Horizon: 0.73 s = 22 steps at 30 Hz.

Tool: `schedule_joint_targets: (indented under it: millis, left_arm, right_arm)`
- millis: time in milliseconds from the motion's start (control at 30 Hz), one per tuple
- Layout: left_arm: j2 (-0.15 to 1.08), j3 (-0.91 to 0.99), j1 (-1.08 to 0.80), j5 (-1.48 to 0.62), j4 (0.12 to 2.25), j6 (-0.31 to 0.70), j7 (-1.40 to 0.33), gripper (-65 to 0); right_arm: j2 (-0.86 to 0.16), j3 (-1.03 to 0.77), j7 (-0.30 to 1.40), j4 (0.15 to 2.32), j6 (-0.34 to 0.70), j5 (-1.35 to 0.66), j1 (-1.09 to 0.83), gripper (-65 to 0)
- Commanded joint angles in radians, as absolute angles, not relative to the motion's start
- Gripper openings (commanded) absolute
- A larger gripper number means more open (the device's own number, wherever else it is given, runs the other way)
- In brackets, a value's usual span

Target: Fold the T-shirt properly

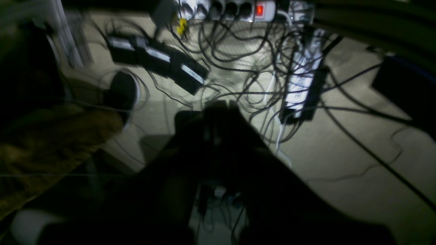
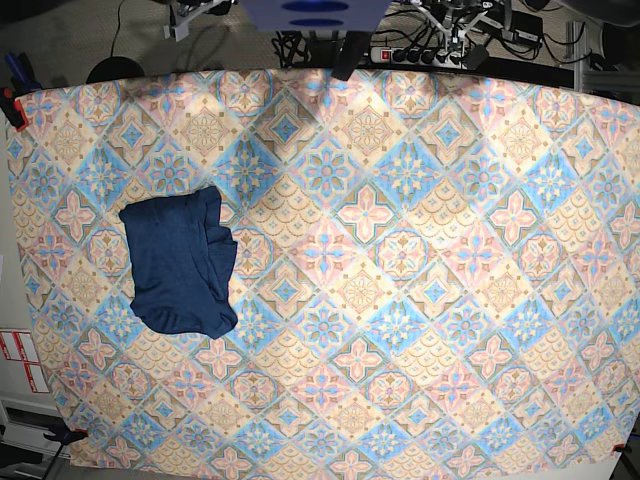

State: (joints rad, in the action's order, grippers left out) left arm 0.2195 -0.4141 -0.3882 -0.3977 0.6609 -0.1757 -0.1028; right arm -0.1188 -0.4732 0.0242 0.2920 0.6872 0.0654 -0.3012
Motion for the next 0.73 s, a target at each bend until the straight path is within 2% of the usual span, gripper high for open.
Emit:
schedule_joint_targets:
  millis: [0, 233, 333, 433, 700]
  left_arm:
    - [0.219, -0.443, -0.377, -0.400, 0.598, -0.173, -0.084, -65.0]
    - [0.216, -0.605, -0.252, -0.407, 0.446, -0.174, -0.018, -65.0]
    - [0.216, -0.611, -0.237, -0.404, 0.430, -0.174, -0.015, -65.0]
    - [0.216, -0.611, -0.236, -0.401, 0.432, -0.174, -0.015, -65.0]
    - [0.216, -0.613, -0.223, -0.407, 0.433, -0.174, -0.015, -65.0]
  right_arm:
    - [-0.125, -0.475, 0.010, 0.272, 0.698, 0.068, -0.308, -63.6]
    - [-0.088, -0.476, -0.042, 0.246, 0.698, 0.067, -0.252, -63.6]
    - [-0.079, -0.476, -0.042, 0.246, 0.693, 0.067, -0.243, -63.6]
    - [-0.024, -0.476, -0.042, 0.248, 0.654, 0.067, -0.243, -63.6]
    - [0.028, -0.472, -0.044, 0.252, 0.653, 0.070, -0.242, -63.6]
